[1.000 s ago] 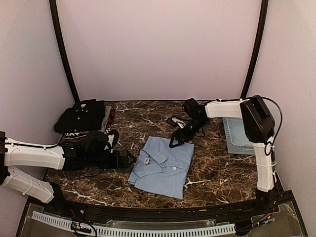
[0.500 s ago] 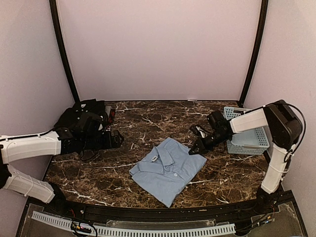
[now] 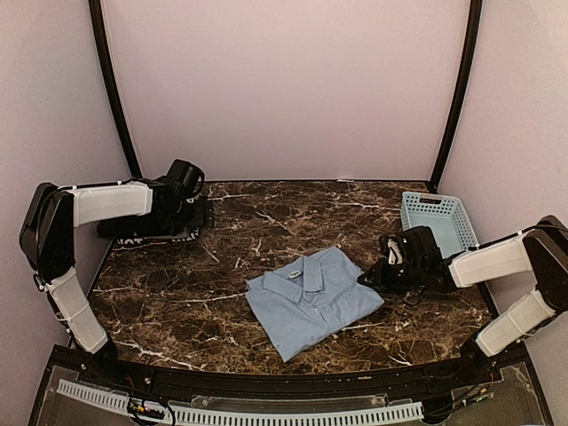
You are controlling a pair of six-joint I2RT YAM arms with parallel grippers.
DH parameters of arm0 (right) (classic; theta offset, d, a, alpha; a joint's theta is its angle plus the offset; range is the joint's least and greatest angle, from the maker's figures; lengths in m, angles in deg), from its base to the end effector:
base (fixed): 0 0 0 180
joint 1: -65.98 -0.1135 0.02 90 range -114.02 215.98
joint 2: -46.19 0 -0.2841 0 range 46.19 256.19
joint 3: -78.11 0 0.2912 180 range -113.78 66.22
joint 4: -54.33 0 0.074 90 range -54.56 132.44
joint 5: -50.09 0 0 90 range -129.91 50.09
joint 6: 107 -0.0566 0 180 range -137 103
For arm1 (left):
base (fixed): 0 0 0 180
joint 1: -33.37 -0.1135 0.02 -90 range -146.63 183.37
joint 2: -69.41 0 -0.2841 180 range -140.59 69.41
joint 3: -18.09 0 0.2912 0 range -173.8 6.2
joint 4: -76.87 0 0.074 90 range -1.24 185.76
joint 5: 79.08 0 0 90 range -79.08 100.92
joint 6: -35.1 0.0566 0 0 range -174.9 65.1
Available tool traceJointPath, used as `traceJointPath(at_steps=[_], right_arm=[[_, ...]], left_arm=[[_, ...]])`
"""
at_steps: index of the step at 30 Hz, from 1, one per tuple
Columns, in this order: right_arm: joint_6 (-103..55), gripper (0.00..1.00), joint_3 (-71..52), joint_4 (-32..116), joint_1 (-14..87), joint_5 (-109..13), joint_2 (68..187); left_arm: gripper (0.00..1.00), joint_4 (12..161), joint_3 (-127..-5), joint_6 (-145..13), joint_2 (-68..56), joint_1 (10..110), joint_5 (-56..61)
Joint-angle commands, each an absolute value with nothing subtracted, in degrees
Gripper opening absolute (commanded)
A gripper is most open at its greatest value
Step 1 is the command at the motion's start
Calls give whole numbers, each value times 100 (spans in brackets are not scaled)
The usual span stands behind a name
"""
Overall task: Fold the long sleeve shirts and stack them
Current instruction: Rotate the square-folded shirt at the center of the board, then move the square-folded shirt to the center of the board.
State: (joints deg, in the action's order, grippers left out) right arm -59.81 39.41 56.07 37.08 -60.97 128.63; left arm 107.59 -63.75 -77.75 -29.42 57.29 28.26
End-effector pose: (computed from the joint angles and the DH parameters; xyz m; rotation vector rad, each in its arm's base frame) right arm 0.2417 0.1566 0.1089 0.0964 2.4824 1.0187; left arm 0.3983 -0.1582 0.2144 -0.1167 2.3521 -0.0319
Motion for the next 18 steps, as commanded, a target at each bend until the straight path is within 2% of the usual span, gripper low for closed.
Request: traceJointPath(at_steps=[1,4,13,15,18], right_arm=[[-6244,24,4009,6181,3462,-5657,12845],[-6085,32,3926,6105,3403,-5662,12925],[-5801,34,3752,6026,3390,-5853,13124],[-5793,34,3732,6031,3391,-5899,13146],[-5786,34,3718,6017,3397,-5922,13130]], left_arm=[[99,11764,-7471,-7158,-3627,5597,3949],[99,11937,-7896,-6925,-4092,5500,4376],[99,12163,-8637,-6498,-5122,5336,5215],[99,12254,-8748,-6479,-5295,5261,5162],[91,12158,-8767,-6446,-5426,5245,4639]])
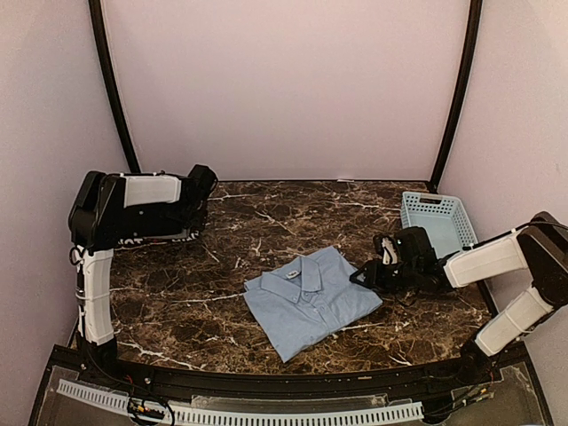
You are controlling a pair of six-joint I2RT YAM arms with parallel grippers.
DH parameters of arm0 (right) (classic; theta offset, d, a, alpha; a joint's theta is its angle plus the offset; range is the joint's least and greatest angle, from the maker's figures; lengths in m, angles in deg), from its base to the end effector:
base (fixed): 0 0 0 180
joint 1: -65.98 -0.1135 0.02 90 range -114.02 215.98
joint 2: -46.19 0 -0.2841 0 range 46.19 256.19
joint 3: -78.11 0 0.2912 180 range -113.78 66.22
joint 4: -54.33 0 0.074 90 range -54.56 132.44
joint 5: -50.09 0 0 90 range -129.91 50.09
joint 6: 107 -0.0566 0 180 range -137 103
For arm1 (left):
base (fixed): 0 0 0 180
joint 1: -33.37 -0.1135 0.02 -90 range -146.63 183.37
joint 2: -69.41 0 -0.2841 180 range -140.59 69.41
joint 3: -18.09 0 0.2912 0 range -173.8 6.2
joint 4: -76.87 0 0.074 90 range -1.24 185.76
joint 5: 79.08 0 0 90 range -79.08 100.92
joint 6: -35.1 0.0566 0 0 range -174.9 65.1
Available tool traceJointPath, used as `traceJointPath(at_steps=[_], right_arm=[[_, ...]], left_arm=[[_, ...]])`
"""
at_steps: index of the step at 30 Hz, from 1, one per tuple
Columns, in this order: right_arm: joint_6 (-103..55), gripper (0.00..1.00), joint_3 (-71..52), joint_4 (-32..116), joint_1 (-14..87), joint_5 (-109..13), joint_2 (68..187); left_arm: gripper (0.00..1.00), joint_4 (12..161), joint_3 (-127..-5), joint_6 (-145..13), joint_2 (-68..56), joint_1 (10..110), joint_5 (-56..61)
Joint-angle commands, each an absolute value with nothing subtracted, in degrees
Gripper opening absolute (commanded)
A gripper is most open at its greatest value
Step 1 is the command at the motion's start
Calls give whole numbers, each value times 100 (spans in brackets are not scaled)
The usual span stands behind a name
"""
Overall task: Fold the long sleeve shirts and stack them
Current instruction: Move the square-folded shirt to the center of the board.
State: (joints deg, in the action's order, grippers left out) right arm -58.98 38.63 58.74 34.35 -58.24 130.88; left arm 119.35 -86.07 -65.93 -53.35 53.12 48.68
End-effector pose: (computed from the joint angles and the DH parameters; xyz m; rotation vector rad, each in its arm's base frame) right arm 0.2423 0.1702 0.1063 0.0408 2.4601 0.9900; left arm 0.4890 -0.1388 0.1556 -0.0288 2.4281 0.6320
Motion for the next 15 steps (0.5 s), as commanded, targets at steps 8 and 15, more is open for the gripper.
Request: traceJointPath(at_steps=[8,15], right_arm=[[-5699,35,3581,5735,3388,-5891,12936],[-5429,43,3236,5038,3390,-5641,12782]], left_arm=[[47,11941,-8588,-6559,-5693,5310,3790],[9,11634,-8340,-6927,-5738,5941,3204]])
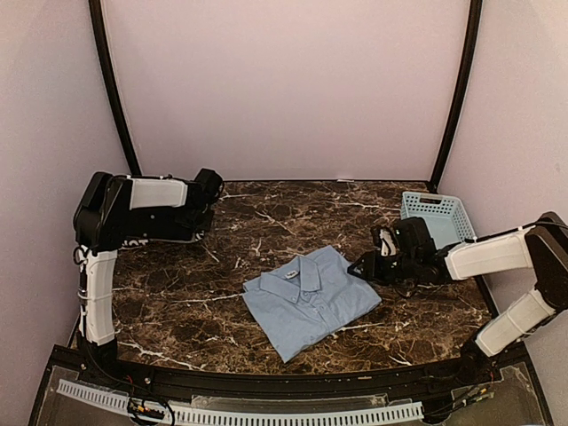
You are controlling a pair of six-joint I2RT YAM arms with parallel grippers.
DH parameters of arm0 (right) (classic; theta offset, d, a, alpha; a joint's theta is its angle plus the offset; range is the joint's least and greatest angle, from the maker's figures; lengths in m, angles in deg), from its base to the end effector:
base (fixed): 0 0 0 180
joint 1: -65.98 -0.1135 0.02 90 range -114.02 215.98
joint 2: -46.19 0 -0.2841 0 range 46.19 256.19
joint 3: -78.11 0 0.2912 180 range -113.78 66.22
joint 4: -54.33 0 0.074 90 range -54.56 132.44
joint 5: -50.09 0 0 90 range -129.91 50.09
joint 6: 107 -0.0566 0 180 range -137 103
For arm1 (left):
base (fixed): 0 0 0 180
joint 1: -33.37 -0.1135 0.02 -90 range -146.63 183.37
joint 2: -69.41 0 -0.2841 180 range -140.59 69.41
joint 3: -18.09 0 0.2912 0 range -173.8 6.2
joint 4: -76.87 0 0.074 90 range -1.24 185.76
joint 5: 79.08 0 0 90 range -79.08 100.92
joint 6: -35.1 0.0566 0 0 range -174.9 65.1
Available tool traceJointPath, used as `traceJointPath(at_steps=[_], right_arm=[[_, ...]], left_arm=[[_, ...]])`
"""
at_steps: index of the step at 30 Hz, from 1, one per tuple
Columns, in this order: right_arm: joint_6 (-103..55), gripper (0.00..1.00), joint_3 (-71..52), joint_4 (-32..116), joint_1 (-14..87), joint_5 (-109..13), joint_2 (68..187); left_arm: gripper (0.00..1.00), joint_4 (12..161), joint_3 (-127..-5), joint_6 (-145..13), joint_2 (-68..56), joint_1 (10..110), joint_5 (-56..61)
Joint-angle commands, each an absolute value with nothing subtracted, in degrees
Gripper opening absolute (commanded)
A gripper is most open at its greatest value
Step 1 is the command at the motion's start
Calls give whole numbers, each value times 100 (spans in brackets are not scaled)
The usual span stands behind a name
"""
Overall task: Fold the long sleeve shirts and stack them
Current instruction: Move the square-folded shirt to the center of the board.
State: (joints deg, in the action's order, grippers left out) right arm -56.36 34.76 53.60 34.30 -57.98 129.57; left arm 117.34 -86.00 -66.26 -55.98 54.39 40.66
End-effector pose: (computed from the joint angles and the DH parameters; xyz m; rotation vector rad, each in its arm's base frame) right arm 0.2521 0.1762 0.1250 -0.0140 2.4485 0.9662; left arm 0.4900 -0.1582 0.1308 0.0441 2.4986 0.4610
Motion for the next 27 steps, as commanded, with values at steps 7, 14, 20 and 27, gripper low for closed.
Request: traceJointPath(at_steps=[7,14,20,27], right_arm=[[-5263,48,3216,4625,3391,-5494,12631],[-4704,69,2892,3565,3410,-5053,12403],[-4353,80,2676,3120,3534,-5052,12440],[-4163,83,2508,3019,3601,-5124,12665]], left_arm=[[2,11564,-8334,-7608,-5795,6584,2601],[2,11339,-8955,-7991,-5977,7219,1837],[3,11344,-10249,-8162,-6633,7485,1172],[34,10938,-10921,-7995,-6681,7677,224]])
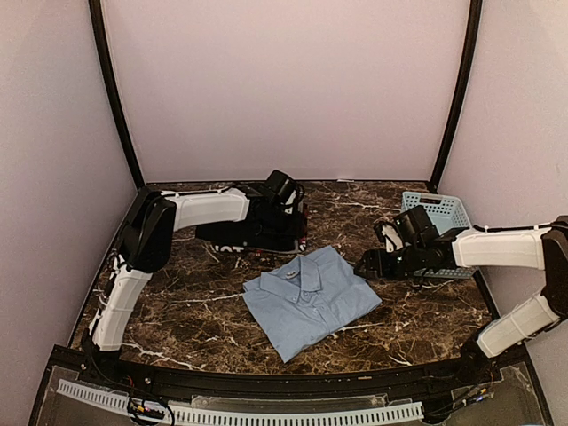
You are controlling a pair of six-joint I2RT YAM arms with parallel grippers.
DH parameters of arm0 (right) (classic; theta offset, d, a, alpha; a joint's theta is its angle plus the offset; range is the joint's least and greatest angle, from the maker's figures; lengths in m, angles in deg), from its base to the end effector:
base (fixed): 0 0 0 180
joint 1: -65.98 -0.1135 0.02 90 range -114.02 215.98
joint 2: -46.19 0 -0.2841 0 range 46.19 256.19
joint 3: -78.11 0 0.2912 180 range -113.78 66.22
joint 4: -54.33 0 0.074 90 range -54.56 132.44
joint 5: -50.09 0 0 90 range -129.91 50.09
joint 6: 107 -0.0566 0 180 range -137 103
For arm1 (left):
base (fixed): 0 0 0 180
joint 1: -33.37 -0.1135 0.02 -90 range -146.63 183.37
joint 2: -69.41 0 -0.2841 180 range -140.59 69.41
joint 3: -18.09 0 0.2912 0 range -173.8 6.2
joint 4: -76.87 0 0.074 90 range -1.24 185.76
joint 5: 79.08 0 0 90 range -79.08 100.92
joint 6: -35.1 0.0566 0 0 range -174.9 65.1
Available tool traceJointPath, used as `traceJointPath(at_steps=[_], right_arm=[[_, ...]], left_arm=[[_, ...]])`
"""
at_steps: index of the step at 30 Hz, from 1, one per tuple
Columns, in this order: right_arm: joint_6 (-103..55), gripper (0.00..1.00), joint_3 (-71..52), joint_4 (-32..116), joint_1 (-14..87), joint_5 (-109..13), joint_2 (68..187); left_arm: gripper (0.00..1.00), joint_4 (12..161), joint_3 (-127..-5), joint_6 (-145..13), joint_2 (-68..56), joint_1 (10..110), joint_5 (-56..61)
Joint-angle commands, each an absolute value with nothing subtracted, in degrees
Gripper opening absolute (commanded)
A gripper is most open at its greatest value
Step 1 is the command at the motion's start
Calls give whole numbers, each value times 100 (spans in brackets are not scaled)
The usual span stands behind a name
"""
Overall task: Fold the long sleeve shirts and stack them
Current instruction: Move the square-folded shirt to the center of the board, then pick up the square-folded shirt from the center of the board.
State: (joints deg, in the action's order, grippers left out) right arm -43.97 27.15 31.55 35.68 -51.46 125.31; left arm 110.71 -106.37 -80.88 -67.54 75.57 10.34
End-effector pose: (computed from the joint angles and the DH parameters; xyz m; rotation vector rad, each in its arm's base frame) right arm 0.2573 0.1635 0.1545 -0.1660 2.5539 0.6618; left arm 0.4456 -0.4049 0.1500 0.3516 2.4321 -0.5622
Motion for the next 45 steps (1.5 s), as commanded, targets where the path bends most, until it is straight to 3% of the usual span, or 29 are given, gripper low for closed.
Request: traceJointPath(at_steps=[1,9,16,23,27,34,40,45], right_arm=[[-4123,83,2488,3007,3606,-5132,12700],[-3641,86,2049,2859,3618,-5452,13154],[-3368,88,1546,2670,3839,-6014,13819],[-3345,88,1485,2685,3909,-6581,14331],[-3440,86,1607,2906,3922,-6971,14521],[-4036,63,2258,3654,3706,-7273,14445],[-5237,46,3160,4879,3193,-6997,13921],[-6388,33,3941,6048,2774,-6619,13446]], left_arm=[[38,10962,-10938,-7938,-6575,7673,276],[83,10114,-9673,-7400,-4928,7678,610],[98,9334,-7141,-7980,-3170,7678,263],[99,8386,-4197,-9447,-1865,7826,-401],[99,8230,-3226,-10062,-1294,8160,-215],[90,7330,-1997,-11288,-934,8352,-555],[88,6566,-1656,-11693,-1177,8352,-929],[80,6322,-1483,-11930,-1310,8349,-1024]])
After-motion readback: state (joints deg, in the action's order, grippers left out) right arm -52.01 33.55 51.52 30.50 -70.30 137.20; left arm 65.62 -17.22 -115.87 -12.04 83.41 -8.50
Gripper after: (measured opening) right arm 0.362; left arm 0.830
